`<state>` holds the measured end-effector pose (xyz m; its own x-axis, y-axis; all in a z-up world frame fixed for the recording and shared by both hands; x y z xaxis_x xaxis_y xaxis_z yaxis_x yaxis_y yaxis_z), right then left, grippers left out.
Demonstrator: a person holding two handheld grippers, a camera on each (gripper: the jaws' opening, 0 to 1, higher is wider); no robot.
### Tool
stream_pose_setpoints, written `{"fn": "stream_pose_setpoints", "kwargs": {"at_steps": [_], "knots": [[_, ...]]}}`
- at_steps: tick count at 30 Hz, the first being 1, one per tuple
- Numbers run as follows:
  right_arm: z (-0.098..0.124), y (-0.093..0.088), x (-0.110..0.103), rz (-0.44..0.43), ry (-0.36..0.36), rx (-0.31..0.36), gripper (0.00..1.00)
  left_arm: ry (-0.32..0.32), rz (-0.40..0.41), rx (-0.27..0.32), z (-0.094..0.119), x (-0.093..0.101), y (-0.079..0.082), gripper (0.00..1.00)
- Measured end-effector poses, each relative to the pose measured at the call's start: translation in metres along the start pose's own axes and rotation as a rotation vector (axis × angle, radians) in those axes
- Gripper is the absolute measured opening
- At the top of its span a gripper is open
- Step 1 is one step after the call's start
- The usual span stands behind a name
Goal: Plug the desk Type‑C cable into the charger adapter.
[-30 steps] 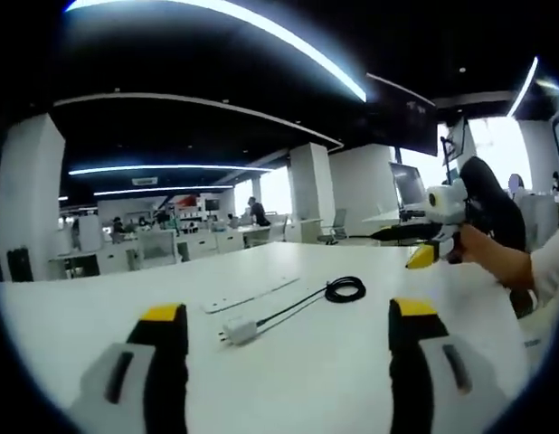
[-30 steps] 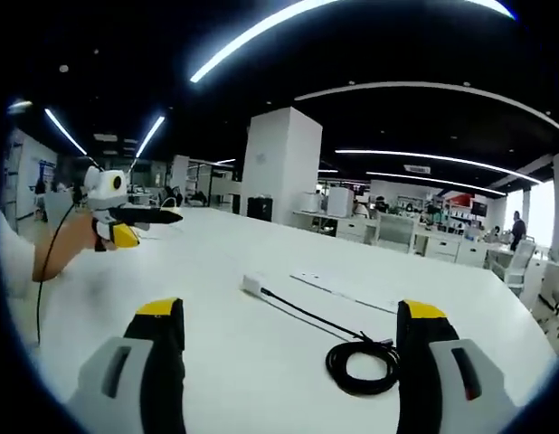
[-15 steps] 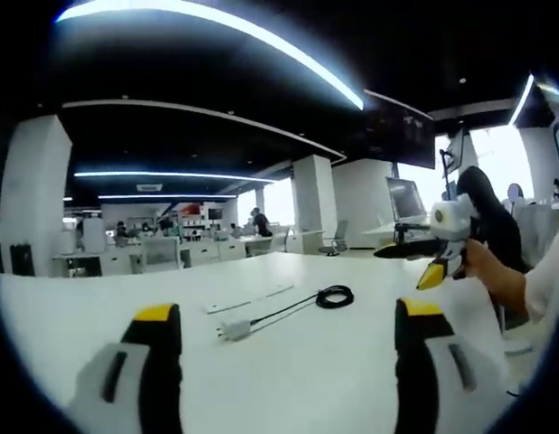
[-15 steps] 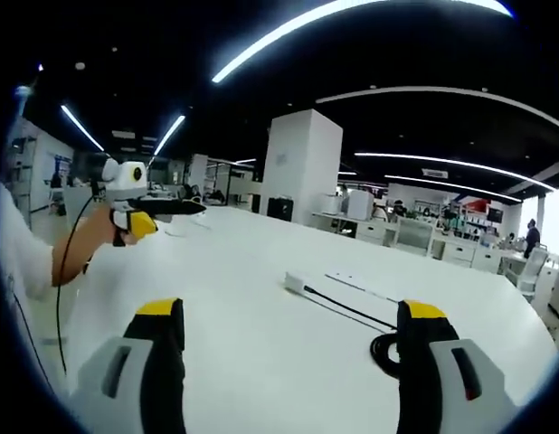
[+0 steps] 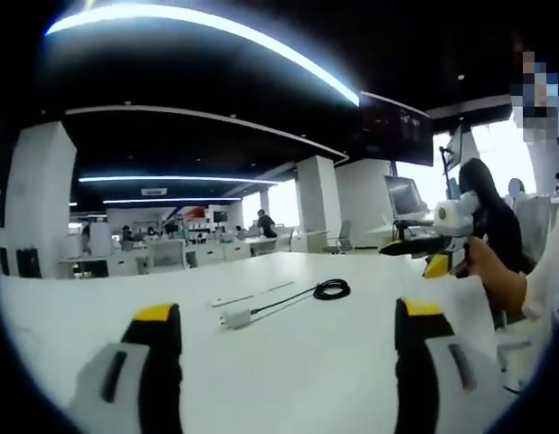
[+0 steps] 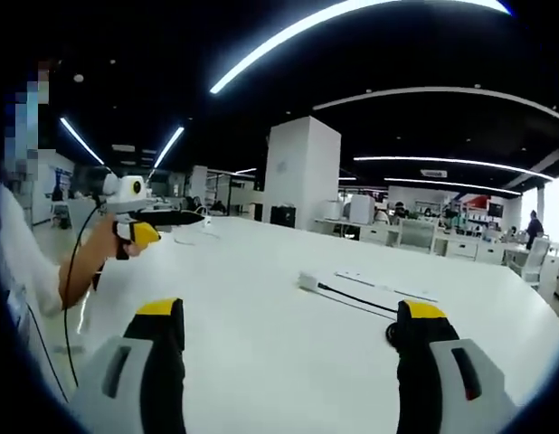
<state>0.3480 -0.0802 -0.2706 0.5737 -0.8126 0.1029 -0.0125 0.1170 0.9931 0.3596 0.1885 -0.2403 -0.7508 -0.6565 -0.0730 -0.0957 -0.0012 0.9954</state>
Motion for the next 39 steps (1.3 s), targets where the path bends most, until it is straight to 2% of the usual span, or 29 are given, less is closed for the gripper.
{"fn": "stream_pose_setpoints", "kwargs": {"at_steps": [6, 10, 16, 24, 30, 39], "knots": [[0.013, 0.0, -0.004, -0.018, -0.021, 0.045, 1.0, 0.01, -0.018, 0.013, 0.017, 0.012, -0.002, 1.0], [0.018, -0.001, -0.005, -0.034, -0.024, 0.056, 1.0, 0.019, -0.01, 0.05, 0.027, 0.017, 0.001, 1.0], [0.026, 0.001, -0.007, -0.042, -0.029, 0.077, 1.0, 0.006, 0.011, 0.045, 0.035, 0.022, -0.006, 1.0], [0.033, -0.003, -0.01, -0.044, -0.031, 0.076, 1.0, 0.026, -0.005, 0.036, 0.039, 0.024, -0.013, 1.0], [0.041, -0.005, -0.008, -0.047, -0.052, 0.083, 1.0, 0.01, -0.018, 0.015, 0.04, 0.028, -0.016, 0.99], [0.049, -0.015, -0.008, -0.071, -0.057, 0.09, 1.0, 0.0, -0.002, 0.021, 0.041, 0.027, -0.021, 0.99]]}}
Point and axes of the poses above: the point that each gripper's makers call its tool centre point, and the gripper's own axes: z roughly backward along the fingers, x roughly to its right, y roughly out of its top, the point moved 3 cm from there along z, roughly backward along the fingers, and after that the axes turned 8 degrees about -y, right-handed, at the moved point
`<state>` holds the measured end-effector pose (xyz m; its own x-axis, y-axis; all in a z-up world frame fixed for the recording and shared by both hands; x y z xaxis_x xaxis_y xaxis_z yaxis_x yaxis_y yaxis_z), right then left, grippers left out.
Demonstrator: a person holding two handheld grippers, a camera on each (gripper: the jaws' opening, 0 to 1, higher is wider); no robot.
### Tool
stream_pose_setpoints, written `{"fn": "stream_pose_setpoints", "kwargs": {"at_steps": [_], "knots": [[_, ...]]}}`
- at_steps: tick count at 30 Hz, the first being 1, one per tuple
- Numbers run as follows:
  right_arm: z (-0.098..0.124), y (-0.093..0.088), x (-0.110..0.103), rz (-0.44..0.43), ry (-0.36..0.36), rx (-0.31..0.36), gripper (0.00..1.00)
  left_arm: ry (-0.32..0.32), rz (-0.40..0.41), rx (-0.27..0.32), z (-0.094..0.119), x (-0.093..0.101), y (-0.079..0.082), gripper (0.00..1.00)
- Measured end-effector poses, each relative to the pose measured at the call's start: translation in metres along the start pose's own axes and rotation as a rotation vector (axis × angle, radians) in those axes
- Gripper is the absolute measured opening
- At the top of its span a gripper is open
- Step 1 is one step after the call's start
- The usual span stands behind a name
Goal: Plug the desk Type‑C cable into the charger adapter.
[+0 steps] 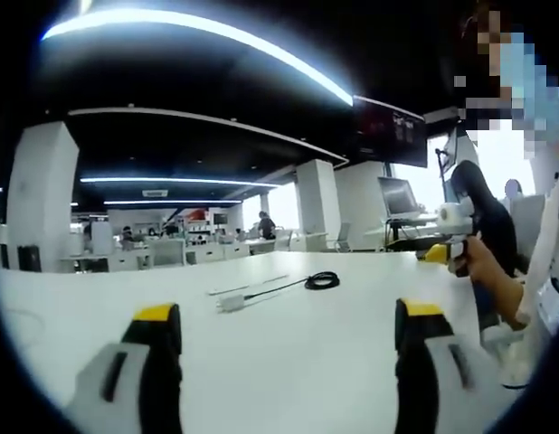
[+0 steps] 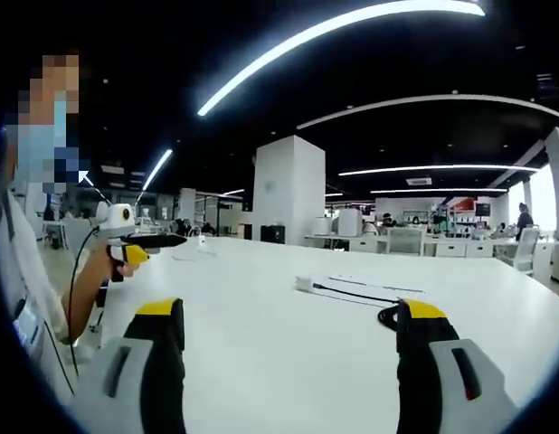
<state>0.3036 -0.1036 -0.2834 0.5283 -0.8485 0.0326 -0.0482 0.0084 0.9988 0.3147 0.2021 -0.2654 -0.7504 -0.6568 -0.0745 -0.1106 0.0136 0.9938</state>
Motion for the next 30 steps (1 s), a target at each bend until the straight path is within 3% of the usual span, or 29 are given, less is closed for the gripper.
{"fn": "stream_pose_setpoints", "kwargs": {"at_steps": [9, 15, 30], "knots": [[0.0048, -0.0113, 0.0022, -0.025, -0.003, 0.004, 1.0, -0.009, 0.0, 0.008, 0.0015, 0.0013, -0.0009, 1.0], [0.0036, -0.0055, 0.0044, -0.02, -0.007, 0.016, 1.0, -0.02, 0.003, 0.037, 0.0034, 0.0035, 0.0015, 0.99], [0.0038, -0.0022, -0.0002, -0.025, 0.002, 0.031, 1.0, -0.034, 0.01, 0.035, 0.0026, 0.0021, -0.0001, 0.98]]}}
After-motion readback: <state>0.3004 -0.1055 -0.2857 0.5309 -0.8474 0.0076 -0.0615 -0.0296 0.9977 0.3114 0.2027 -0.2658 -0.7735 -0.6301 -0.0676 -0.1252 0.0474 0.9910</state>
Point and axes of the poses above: the point that each gripper's makers call its tool centre point, and the gripper's own axes: z roughly backward along the fingers, x roughly to its right, y roughly out of its top, the point moved 3 cm from there along z, roughly backward along the fingers, and after that the axes turned 8 degrees about -y, right-handed, at the moved point
